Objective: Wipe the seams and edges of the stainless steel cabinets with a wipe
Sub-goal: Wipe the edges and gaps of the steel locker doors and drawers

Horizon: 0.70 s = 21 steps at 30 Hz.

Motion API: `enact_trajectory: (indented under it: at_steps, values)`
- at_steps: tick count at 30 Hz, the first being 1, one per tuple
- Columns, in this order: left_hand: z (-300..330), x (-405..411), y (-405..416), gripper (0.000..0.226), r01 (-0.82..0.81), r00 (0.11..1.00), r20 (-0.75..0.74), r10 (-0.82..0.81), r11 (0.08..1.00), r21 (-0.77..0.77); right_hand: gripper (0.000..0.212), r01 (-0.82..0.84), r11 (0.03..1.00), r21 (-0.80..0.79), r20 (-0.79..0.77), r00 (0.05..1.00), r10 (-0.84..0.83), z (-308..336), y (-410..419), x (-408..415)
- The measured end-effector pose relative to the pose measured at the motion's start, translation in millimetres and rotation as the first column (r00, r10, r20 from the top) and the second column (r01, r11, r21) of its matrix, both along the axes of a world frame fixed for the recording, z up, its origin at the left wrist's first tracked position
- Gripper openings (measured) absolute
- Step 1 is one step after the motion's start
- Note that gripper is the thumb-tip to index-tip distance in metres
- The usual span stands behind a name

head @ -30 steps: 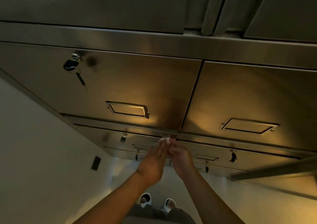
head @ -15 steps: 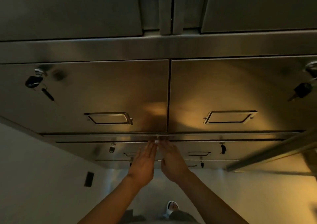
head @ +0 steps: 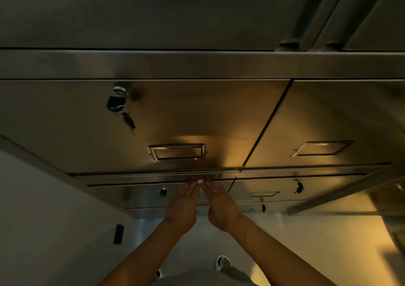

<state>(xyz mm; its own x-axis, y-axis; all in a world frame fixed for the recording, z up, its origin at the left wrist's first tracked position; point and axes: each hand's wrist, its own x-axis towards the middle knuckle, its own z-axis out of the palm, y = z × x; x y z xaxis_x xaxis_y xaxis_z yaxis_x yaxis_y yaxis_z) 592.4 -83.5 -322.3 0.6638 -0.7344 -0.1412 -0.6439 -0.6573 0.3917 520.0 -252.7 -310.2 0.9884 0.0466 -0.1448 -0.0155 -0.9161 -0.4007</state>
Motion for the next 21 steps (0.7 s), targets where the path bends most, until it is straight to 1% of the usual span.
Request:
enact_trajectory:
  at_steps: [2, 5, 7, 10, 14, 18, 21]
  values:
    - [-0.4, 6.4, 10.1, 0.090, -0.009, 1.000, -0.013, 0.008, 0.999, -0.048, 0.088, -0.044, 0.999, -0.015, 0.017, 0.999, 0.044, -1.2, 12.0, 5.6]
    - [-5.3, 17.2, 27.6, 0.086, -0.032, 0.999, -0.015, 0.030, 0.995, -0.092, 0.089, -0.014, 0.993, 0.119, -0.003, 1.000, 0.015, -8.6, 29.3, 14.3]
    - [-4.7, 24.0, 39.2, 0.081, -0.043, 0.999, -0.008, 0.043, 0.993, -0.106, 0.091, 0.009, 0.994, 0.108, -0.028, 1.000, -0.006, -1.5, 42.0, 21.6]
    - [-3.9, 31.8, 53.7, 0.077, -0.055, 0.998, -0.002, 0.055, 0.992, -0.113, 0.095, -0.018, 0.997, 0.082, -0.062, 0.998, 0.023, 1.6, 59.2, 31.9]
    - [-5.1, 43.2, 76.8, 0.075, -0.119, 0.993, -0.026, 0.117, 0.987, -0.112, 0.094, -0.032, 0.993, 0.117, -0.076, 0.996, 0.041, -3.5, 81.6, 47.8]
    - [-7.8, 57.9, 105.6, 0.064, -0.130, 0.991, -0.030, 0.127, 0.979, -0.155, 0.092, -0.046, 0.993, 0.107, -0.042, 0.998, 0.051, -7.3, 108.3, 61.4]
    - [-12.1, 67.4, 130.0, 0.065, -0.161, 0.987, -0.051, 0.154, 0.970, -0.184, 0.093, -0.067, 0.991, 0.116, -0.036, 0.997, 0.071, -6.4, 129.8, 72.5]
